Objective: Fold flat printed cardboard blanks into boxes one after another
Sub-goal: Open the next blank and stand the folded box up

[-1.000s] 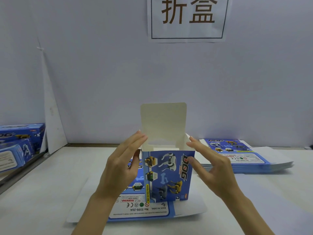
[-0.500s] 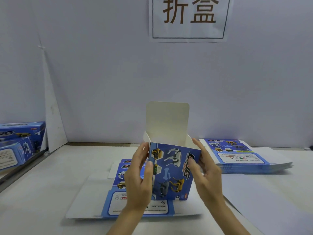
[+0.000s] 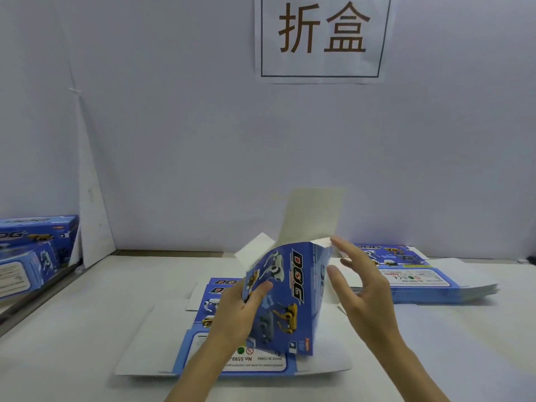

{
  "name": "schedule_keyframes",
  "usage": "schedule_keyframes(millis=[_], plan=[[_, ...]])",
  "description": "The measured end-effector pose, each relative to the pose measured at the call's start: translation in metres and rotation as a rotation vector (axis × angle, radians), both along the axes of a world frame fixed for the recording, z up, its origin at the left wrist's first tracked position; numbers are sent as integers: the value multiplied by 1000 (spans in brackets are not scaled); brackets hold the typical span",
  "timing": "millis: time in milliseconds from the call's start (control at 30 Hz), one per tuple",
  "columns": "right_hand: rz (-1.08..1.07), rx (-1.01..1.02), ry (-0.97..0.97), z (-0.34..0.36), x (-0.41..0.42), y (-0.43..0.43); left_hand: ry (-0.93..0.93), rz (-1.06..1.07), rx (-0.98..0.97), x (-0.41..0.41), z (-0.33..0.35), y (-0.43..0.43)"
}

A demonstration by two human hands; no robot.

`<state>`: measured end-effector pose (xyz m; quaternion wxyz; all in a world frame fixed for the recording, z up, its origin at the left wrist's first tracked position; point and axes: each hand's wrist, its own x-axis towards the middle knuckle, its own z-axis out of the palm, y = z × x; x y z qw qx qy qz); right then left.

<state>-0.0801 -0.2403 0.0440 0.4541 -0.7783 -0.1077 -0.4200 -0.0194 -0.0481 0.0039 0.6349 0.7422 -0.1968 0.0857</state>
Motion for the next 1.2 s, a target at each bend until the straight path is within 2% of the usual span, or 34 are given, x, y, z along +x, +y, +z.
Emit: schedule_keyframes(millis=[200, 267, 333, 467, 567, 633, 733, 800, 900, 967, 1100, 1200], plan=[[-182, 49, -168, 12, -4, 3, 115, -189, -13, 8, 9, 19], [-121, 37, -130, 19, -5, -3, 115, -201, 12, 10, 11, 22], [53, 76, -20, 24, -6, -7, 108, -170, 20, 11, 12, 19], [242, 78, 145, 28, -7, -1, 94, -99, -56, 8, 11, 16], [184, 4, 177, 24, -9, 9, -37, 57, -106, 5, 11, 14], [114, -58, 159, 21, -11, 16, -103, 18, -141, 4, 7, 11], [76, -131, 125, 22, -16, 19, 39, -182, -81, -1, 0, 6], [107, -122, 120, 28, -19, 17, 55, -190, 52, -2, -1, 5], [204, -29, 58, 46, -17, 14, -106, -114, 137, -4, 1, 1], [157, -22, 32, 65, -13, 11, -248, -51, 167, -5, 1, -4], [115, -183, 149, 93, -5, 7, -400, 34, 255, -9, 8, -7], [-5, -276, 142, 103, 2, 6, -455, 15, 258, -10, 15, -6]])
